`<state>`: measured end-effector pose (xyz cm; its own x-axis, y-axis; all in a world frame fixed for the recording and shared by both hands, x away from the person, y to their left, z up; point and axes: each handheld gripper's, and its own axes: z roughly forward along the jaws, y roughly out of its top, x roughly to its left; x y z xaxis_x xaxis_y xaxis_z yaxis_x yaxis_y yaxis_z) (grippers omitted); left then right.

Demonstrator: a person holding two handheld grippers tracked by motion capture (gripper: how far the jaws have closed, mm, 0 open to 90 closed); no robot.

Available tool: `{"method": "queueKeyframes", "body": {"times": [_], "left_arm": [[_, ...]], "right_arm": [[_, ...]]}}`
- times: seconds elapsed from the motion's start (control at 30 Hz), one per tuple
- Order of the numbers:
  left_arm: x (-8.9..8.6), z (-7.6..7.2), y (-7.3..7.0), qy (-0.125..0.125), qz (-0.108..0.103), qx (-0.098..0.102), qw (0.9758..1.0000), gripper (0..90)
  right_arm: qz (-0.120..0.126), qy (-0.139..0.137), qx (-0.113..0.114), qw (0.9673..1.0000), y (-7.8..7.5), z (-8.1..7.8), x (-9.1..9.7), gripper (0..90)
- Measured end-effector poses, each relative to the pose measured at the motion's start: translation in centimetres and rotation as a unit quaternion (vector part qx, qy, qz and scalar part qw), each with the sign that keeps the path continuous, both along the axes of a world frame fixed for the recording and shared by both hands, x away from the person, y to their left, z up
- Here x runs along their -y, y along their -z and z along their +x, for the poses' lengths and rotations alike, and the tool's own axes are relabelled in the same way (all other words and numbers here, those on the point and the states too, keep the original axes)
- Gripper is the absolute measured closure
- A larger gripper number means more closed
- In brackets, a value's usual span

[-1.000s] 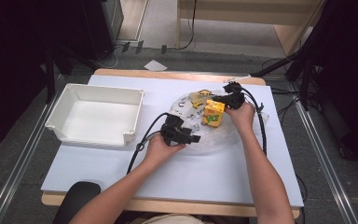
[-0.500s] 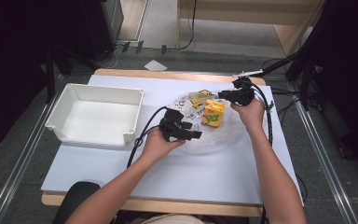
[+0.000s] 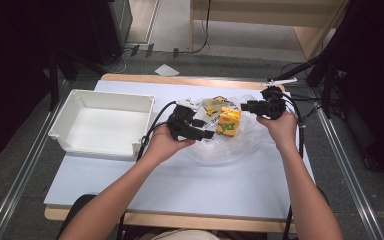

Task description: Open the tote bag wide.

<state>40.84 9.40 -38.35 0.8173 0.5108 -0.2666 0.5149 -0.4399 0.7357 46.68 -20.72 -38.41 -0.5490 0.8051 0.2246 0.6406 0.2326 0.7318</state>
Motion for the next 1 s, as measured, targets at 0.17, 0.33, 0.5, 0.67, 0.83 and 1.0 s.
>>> {"method": "queueKeyframes", "body": {"times": [0.17,0.33,0.5,0.67,0.83,1.0], "left_arm": [[-0.2,0.9,-1.1,0.004,-0.009,-0.007,0.9999,38.1],[-0.2,1.6,-1.6,0.008,-0.004,-0.003,1.0000,38.4],[-0.1,2.3,-2.1,0.018,-0.003,-0.002,0.9998,38.5],[0.2,3.1,-2.3,0.030,0.000,0.003,0.9995,38.7],[0.2,3.8,-2.5,0.030,-0.004,-0.004,0.9995,38.9],[0.3,4.2,-2.5,0.034,0.002,0.001,0.9994,39.0]], "right_arm": [[-0.006,-0.006,0.003,1.0000,-0.4,-2.0,0.4,56.6],[-0.001,-0.013,0.006,0.9999,-0.4,-4.0,0.7,53.9],[0.005,-0.020,0.005,0.9998,0.2,-5.8,0.9,52.1],[0.001,-0.030,-0.001,0.9995,1.0,-7.1,0.6,49.3],[0.000,-0.042,-0.005,0.9991,1.9,-8.4,0.2,48.2],[-0.003,-0.052,-0.007,0.9986,2.9,-9.6,-0.3,47.6]]}}
